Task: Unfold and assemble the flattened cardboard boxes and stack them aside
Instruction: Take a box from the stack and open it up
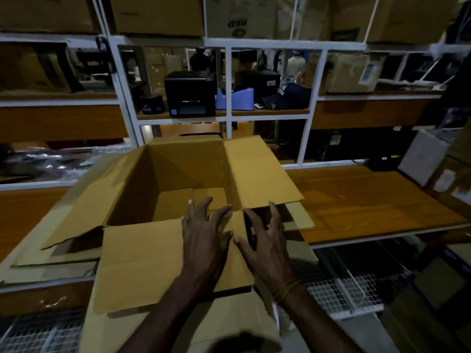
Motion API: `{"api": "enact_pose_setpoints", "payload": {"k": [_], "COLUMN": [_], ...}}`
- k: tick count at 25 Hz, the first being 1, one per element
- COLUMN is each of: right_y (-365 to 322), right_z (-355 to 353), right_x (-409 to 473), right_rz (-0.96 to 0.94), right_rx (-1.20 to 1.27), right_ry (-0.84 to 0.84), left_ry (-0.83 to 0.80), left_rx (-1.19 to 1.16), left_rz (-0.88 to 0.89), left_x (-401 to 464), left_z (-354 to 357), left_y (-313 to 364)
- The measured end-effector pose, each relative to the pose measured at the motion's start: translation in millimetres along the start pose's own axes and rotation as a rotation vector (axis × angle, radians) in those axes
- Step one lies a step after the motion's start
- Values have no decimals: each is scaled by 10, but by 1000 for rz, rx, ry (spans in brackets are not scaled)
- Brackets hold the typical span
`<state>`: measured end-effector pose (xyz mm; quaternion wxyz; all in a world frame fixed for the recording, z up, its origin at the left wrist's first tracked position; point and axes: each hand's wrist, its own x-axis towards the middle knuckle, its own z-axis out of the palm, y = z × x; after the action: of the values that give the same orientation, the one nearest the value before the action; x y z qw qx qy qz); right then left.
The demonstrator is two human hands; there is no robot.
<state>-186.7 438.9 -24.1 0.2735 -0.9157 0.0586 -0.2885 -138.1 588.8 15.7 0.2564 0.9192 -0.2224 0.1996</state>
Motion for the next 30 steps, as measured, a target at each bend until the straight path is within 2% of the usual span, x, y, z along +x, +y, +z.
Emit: {"api": "enact_pose_setpoints", "payload": {"k": [10, 16, 22, 30], "right_y": [1586, 2534, 3192, 4050], "right_z": [-1078, -1870, -2493, -3085], "right_x": [-34, -385, -609, -242], "right_rz": [94, 243, 399, 441], "right_rx": [-69, -152, -230, -338], "right_ry": [113, 195, 283, 400], "left_ry": [-39, -191, -300, -343], "left_rx": [-143, -197, -278, -383], "left_rz": [189, 321, 433, 549], "left_x": [242, 258, 309, 820], "left_z": [1038, 1818, 2394, 3154], "left_y": [1506, 2595, 3561, 4541]}}
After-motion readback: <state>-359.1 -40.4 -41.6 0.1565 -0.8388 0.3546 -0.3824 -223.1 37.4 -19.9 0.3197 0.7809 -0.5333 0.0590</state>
